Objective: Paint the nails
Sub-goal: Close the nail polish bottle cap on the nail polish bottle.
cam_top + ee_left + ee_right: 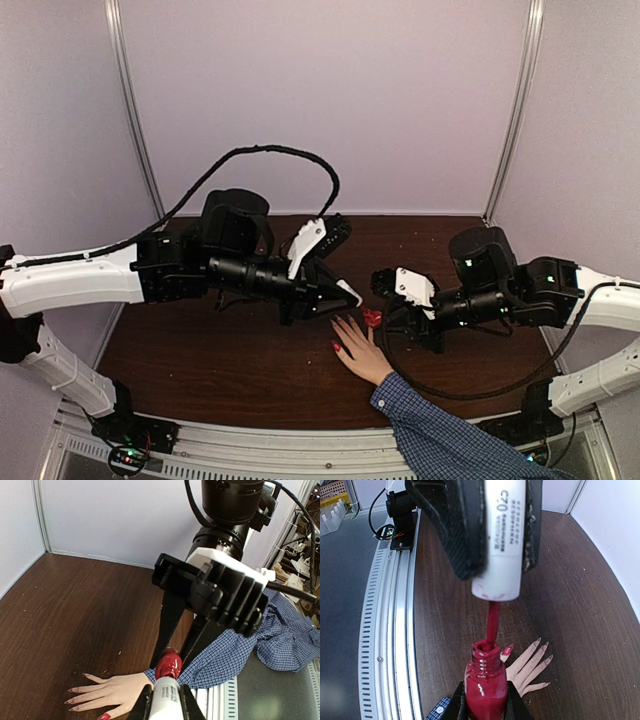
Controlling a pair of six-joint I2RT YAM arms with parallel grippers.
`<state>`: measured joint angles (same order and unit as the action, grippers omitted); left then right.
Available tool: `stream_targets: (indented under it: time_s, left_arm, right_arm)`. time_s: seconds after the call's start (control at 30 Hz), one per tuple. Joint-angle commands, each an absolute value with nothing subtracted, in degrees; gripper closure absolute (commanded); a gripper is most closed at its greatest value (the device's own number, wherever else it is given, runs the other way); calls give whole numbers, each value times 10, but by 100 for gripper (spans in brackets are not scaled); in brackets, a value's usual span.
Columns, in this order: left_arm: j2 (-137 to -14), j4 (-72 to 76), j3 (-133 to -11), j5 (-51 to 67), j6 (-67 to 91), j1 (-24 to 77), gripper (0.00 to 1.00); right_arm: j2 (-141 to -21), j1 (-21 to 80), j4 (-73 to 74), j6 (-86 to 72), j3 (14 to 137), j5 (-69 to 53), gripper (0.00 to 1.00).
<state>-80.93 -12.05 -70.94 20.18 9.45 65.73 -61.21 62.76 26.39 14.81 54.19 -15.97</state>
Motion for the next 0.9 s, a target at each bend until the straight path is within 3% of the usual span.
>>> stream_targets:
  time_s: [0.0,0.87]
  left_arm:
    - [-815,-88,-718,208,85,659,100]
    - [-843,-88,-706,195,71,670,100]
  right_arm:
    - [-614,633,257,147,568,-153,100]
    - [-620,635,220,147,584,-186,100]
